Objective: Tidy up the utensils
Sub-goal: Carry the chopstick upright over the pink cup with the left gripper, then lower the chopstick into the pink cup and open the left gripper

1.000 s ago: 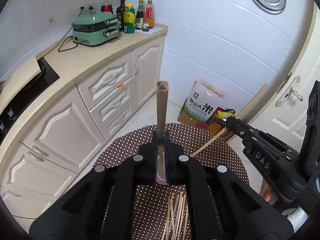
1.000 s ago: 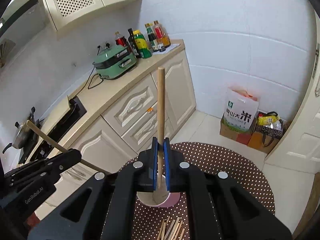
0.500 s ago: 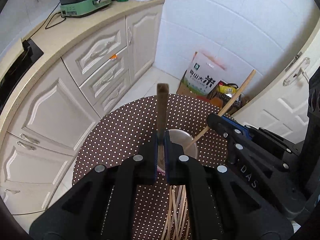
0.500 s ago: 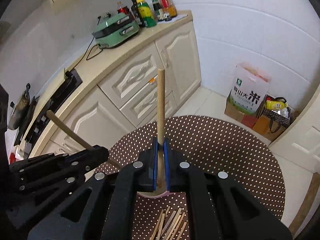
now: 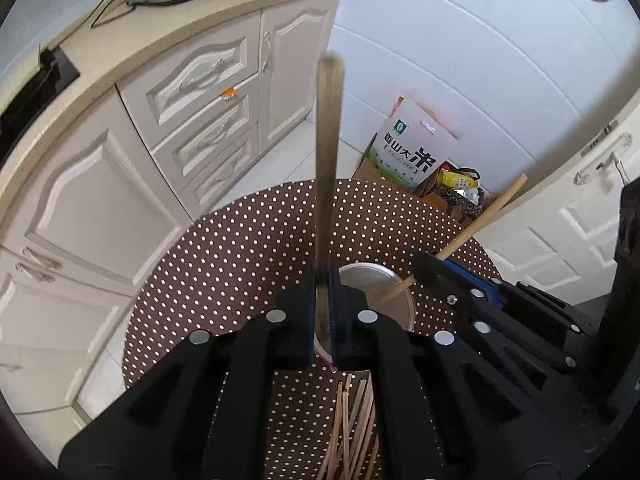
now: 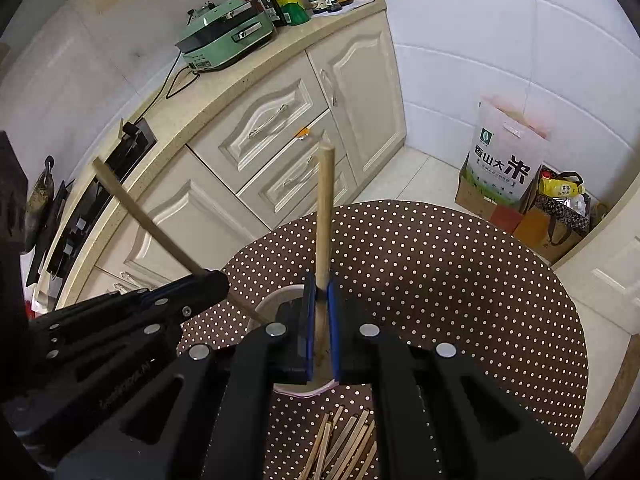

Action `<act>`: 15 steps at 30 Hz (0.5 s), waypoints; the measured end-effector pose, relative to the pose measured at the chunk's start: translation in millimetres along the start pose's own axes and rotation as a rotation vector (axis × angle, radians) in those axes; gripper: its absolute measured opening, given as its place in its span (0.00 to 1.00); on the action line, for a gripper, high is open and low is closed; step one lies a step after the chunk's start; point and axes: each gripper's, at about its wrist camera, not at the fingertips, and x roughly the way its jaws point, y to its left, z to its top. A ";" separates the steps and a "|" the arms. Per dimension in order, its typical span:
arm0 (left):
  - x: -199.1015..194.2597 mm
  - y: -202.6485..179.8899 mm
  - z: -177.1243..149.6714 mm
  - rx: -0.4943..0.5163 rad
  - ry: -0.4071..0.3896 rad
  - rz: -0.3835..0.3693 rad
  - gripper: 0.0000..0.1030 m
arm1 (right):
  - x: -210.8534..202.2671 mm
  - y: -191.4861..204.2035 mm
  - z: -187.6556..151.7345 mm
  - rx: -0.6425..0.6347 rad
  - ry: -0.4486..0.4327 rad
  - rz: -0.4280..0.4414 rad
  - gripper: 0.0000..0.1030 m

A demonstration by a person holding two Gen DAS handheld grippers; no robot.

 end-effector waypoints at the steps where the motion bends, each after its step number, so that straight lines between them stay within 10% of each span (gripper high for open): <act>1: 1.7 0.4 -1.2 0.000 0.000 0.004 0.06 | 0.3 0.2 0.0 -0.006 0.004 -0.001 0.08; 15: 3.2 -3.0 -7.9 0.052 0.020 -0.004 0.06 | -6.6 -9.3 -11.5 0.047 0.027 0.002 0.24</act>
